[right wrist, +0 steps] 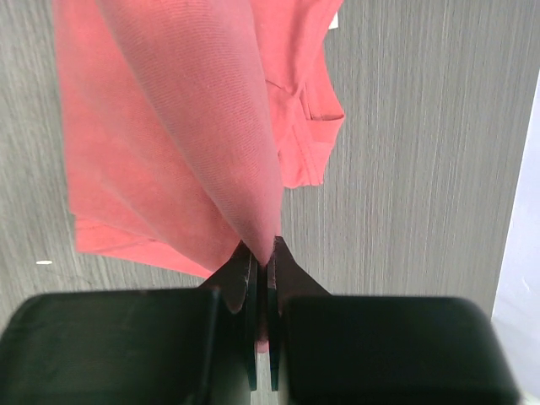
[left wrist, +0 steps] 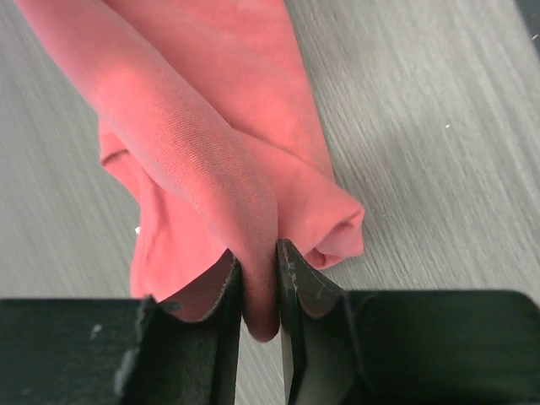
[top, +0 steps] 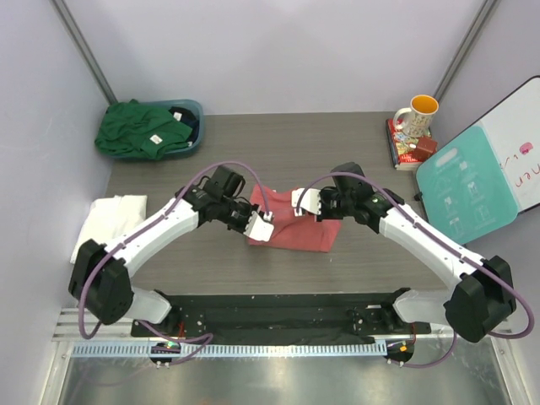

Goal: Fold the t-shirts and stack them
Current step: Fold the long partially folded tshirt into a neat square

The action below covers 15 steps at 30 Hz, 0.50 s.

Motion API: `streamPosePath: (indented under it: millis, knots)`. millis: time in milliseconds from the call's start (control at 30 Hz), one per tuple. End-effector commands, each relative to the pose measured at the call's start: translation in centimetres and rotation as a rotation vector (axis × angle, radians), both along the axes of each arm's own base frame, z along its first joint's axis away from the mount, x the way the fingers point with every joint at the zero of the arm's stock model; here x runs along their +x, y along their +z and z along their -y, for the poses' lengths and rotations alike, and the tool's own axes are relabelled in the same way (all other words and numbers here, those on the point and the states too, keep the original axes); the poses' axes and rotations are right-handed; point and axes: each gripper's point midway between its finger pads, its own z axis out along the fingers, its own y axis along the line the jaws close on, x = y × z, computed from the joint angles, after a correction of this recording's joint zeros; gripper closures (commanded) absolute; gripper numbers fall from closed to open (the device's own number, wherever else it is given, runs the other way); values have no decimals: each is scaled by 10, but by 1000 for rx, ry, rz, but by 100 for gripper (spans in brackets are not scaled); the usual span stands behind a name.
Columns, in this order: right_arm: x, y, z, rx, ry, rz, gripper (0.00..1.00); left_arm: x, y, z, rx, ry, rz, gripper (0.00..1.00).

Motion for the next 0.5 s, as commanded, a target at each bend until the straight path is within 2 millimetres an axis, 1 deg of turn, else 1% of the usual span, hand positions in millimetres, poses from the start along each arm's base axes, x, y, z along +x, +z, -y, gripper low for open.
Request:
streamPosePath:
  millis: [0, 33, 67, 100, 133, 167, 200, 233, 267, 300, 333, 367, 400, 433, 467]
  knots:
    - [18, 7, 2, -13, -26, 79, 99, 38, -4, 5, -8, 50, 22, 77]
    - [19, 6, 2, -15, -26, 83, 99, 47, -5, 3, -6, 74, 12, 75]
    - [19, 3, 3, -22, -24, 81, 99, 57, 2, 4, -13, 90, 24, 75]
    - [20, 3, 3, -20, -28, 83, 99, 62, -4, 2, -2, 105, 3, 74]
    - [21, 1, 2, -18, -33, 86, 99, 70, -2, -2, -5, 126, 5, 70]
    - [22, -2, 3, -23, -34, 80, 99, 77, 3, -2, -14, 133, 15, 68]
    - [25, -2, 1, -17, -41, 89, 99, 82, 2, -4, -13, 135, 23, 67]
    - [25, -6, 2, -17, -49, 83, 99, 91, 6, -7, -22, 152, 36, 67]
    - [26, -11, 2, -21, -54, 78, 99, 95, 7, -9, -25, 163, 38, 66]
    - [31, -9, 0, -7, -62, 100, 87, 102, 7, -12, -28, 183, 36, 64]
    - [33, -15, 1, -5, -75, 102, 77, 107, 11, -12, -34, 192, 40, 62]
    - [37, -20, 3, -17, -94, 107, 65, 110, 11, -13, -37, 199, 39, 58]
    - [46, -15, 0, 2, -108, 155, 38, 112, 10, -15, -35, 203, 39, 52]
    - [49, -24, 4, -9, -133, 167, 27, 116, 9, -16, -32, 208, 39, 48]
    - [58, -24, 10, -24, -182, 209, 23, 118, 9, -16, -33, 209, 43, 44]
